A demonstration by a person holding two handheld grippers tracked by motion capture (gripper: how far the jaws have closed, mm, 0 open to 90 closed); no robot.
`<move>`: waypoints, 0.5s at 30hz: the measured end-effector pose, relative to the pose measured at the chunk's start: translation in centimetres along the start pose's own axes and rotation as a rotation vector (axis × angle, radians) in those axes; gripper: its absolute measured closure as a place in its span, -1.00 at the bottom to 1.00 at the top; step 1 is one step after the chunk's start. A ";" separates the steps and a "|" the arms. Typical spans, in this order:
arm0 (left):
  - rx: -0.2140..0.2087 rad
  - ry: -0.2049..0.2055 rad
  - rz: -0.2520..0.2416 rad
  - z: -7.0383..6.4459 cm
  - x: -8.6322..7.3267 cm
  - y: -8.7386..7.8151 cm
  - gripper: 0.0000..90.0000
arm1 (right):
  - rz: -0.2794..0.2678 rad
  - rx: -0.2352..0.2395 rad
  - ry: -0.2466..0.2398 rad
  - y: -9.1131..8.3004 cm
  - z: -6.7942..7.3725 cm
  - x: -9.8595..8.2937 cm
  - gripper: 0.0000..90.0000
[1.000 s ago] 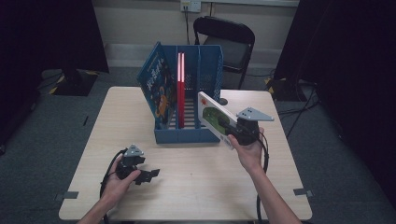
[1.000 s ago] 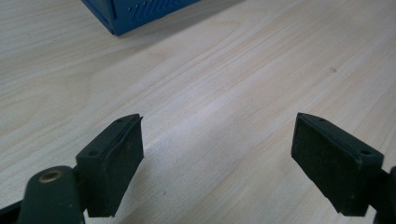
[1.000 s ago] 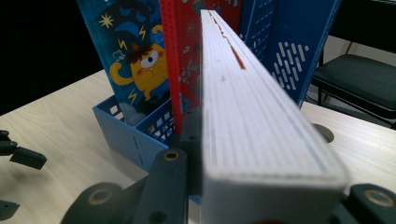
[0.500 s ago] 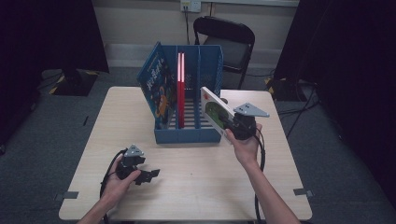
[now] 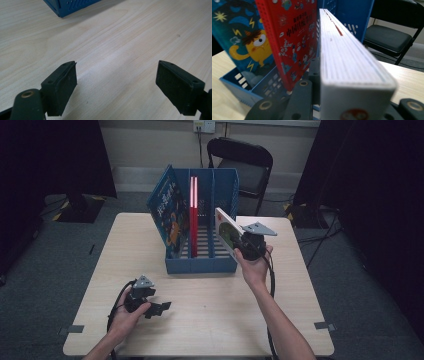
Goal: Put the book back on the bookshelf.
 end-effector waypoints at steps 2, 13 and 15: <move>0.001 0.001 0.004 0.0 0.0 0.0 -0.62 | 0.007 -0.010 -0.005 0.5 0.0 0.0 0.70; -0.012 0.007 0.009 -0.1 -0.1 0.1 -0.61 | 0.023 -0.039 0.006 2.4 0.1 -0.4 0.70; -0.013 0.004 0.010 -0.1 -0.1 0.1 -0.60 | 0.024 -0.047 0.004 2.7 0.1 -0.4 0.70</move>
Point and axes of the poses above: each handheld gripper's, and its own axes: y roughly forward along the jaws, x roughly out of its top, z roughly to its left, the point moved 4 cm from there along y, roughly forward along the jaws, and after that the axes turned 15 degrees about -z, right-handed, at the moved point
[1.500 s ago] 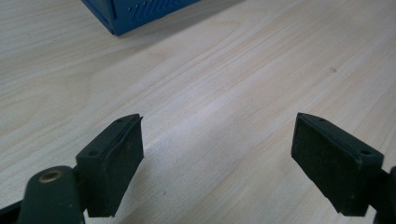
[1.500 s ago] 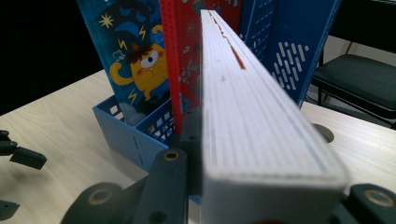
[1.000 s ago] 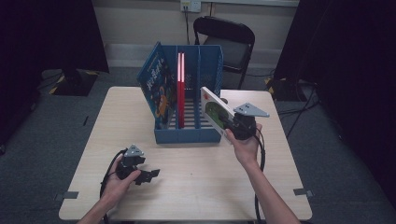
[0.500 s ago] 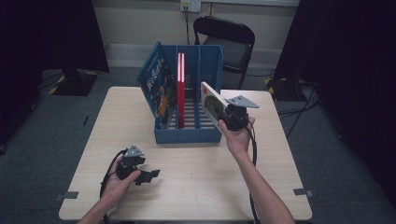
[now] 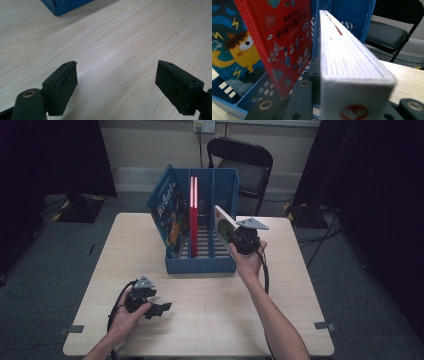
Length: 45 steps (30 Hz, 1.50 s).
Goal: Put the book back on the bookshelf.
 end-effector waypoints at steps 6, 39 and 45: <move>-0.004 -0.001 0.001 0.0 0.0 0.0 -0.60 | 0.004 -0.014 0.001 1.2 0.1 0.0 0.70; -0.011 0.000 0.009 0.0 -0.1 0.0 -0.60 | 0.064 -0.075 0.023 6.6 -0.2 -2.6 0.69; -0.011 0.006 0.005 0.0 -0.1 -0.1 -0.60 | 0.087 -0.070 0.029 6.6 -0.2 -3.9 0.69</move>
Point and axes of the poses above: each handheld gripper's, and its own axes: y roughly forward along the jaws, x roughly out of its top, z roughly to its left, the point moved 4 cm from there along y, roughly forward along the jaws, and after that the axes turned 15 degrees about -z, right-handed, at the moved point
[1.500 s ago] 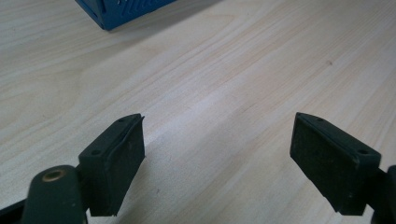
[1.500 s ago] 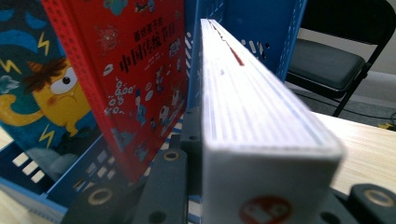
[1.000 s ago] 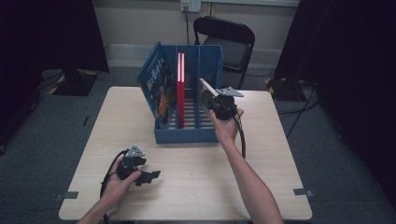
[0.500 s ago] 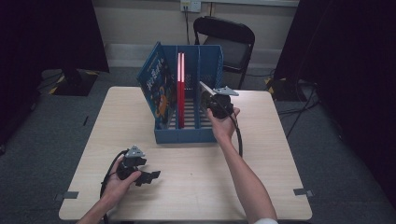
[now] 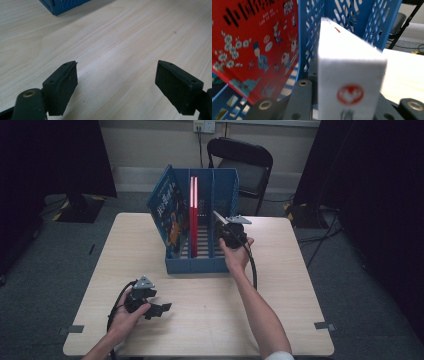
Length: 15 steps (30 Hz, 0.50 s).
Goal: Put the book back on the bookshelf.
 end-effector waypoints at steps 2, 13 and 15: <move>0.003 -0.004 -0.004 0.0 0.0 0.0 -0.60 | 0.001 0.005 -0.006 -0.3 0.0 -0.3 0.69; 0.004 0.005 0.004 -0.2 0.0 0.3 -0.60 | 0.078 0.062 -0.037 -2.1 0.0 -2.1 0.61; 0.000 0.000 0.004 -0.2 -0.1 0.3 -0.60 | 0.075 0.070 -0.044 -2.5 0.2 -2.3 0.61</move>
Point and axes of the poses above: each handheld gripper's, and its own axes: y roughly forward along the jaws, x roughly out of its top, z roughly to its left, the point moved 4 cm from there along y, roughly forward along the jaws, and after that the axes turned 15 degrees about -z, right-handed, at the moved point
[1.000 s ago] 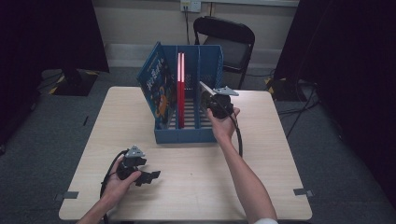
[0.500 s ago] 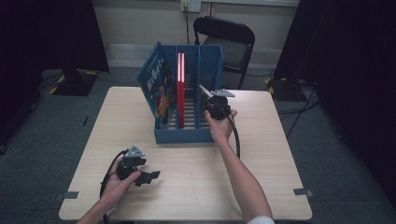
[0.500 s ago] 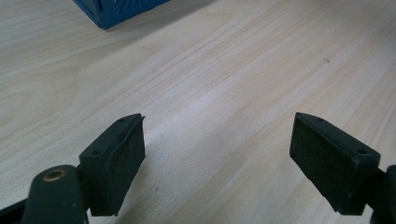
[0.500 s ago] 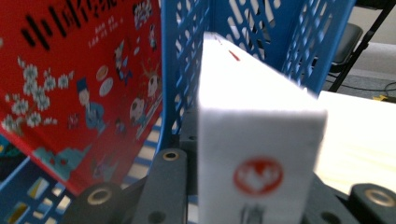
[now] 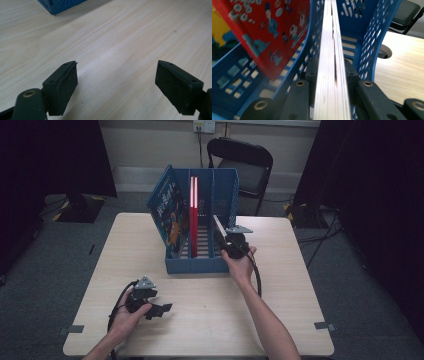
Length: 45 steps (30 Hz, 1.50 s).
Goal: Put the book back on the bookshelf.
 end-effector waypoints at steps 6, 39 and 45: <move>-0.001 -0.001 0.001 0.0 0.0 0.0 -0.60 | -0.006 0.046 0.016 -0.9 -0.2 -0.1 0.42; -0.005 -0.002 0.015 -0.1 -0.1 0.3 -0.60 | 0.000 0.036 0.038 -0.8 2.0 0.0 0.39; -0.002 0.000 0.021 -0.1 -0.2 0.3 -0.60 | -0.005 0.076 0.028 -2.2 2.1 -0.5 0.37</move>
Point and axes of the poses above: each handheld gripper's, and its own axes: y roughly forward along the jaws, x roughly out of its top, z roughly to its left, the point moved 4 cm from there along y, roughly forward along the jaws, and after that the axes turned 15 degrees about -z, right-handed, at the moved point
